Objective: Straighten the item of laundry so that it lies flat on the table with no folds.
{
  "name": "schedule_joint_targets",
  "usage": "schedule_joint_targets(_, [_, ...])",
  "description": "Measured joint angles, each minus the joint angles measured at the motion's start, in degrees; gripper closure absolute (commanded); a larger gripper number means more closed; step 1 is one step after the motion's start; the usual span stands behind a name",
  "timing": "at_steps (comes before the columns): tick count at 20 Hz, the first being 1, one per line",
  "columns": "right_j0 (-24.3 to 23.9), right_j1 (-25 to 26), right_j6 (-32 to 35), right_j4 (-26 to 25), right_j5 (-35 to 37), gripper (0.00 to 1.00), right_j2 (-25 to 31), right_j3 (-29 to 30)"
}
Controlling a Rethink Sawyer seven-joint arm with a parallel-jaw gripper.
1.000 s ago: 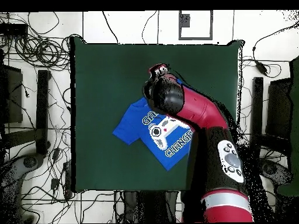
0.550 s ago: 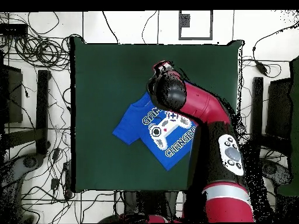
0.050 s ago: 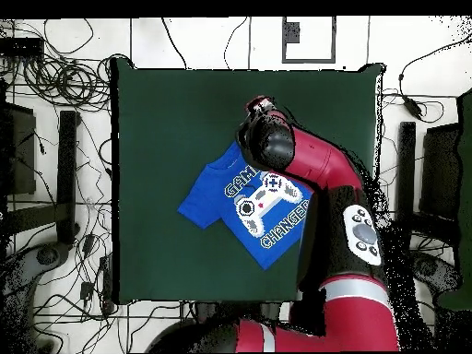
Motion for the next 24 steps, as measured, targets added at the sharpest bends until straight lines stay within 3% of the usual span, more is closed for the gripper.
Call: schedule_joint_targets(24, [-0.15, 1.66, 0.00, -0.39, 0.46, 0.00, -0.01, -1.00])
